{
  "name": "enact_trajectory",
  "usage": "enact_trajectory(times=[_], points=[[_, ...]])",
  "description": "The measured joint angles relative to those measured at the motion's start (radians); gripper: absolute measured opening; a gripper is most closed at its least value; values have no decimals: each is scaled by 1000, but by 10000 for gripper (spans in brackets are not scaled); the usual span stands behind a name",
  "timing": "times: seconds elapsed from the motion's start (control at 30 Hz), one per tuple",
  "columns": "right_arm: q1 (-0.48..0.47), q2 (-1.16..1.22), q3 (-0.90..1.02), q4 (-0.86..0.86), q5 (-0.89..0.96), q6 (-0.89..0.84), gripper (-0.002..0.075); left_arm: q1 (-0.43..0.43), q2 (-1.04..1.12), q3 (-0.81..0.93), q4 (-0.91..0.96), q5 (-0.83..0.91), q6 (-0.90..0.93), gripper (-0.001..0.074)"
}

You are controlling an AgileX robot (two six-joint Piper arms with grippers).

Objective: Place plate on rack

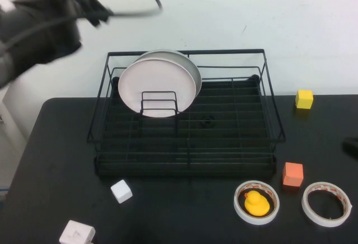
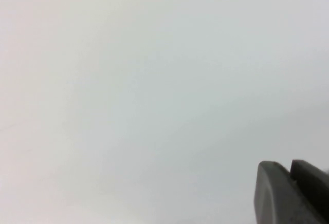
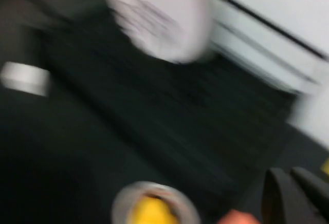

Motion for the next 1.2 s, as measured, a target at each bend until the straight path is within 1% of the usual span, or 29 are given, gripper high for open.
enact_trajectory(times=[0.07,0.23,0.33,0.4,0.43,0.5,0.67,0.87,0.93,1.03,1.1,1.2], points=[[0,0,0,-8,-74,75,-2,-10,-53,0,-6,-56,-46,15],[0,0,0,-15,-166,190,-2,-56,-183,0,-19,-195,-79,1],[-2,0,0,-18,-303,196,-2,-90,-260,0,-21,-241,-81,0],[-2,0,0,-22,-392,160,-2,-116,-311,12,-21,-253,-82,0],[-2,-2,0,-24,-419,141,-2,-129,-343,25,-21,-255,-82,0],[-2,-23,0,-28,-407,129,-2,-152,-407,64,-21,-256,-87,0],[-2,-109,-8,-30,-212,105,-2,-182,-570,200,-21,-181,-140,0],[-2,-240,-58,-28,57,11,-2,-188,-774,381,-21,27,-177,-1],[-2,-277,-70,-22,166,-66,-2,-190,-824,419,-21,95,-184,-1],[-2,-303,-77,-16,382,-194,-2,-190,-886,442,-18,164,-189,-1],[-2,-306,-77,-7,527,-280,-2,-190,-919,445,-15,179,-189,-1],[-2,-306,-77,19,693,-425,-2,-190,-967,447,-13,186,-189,-1]])
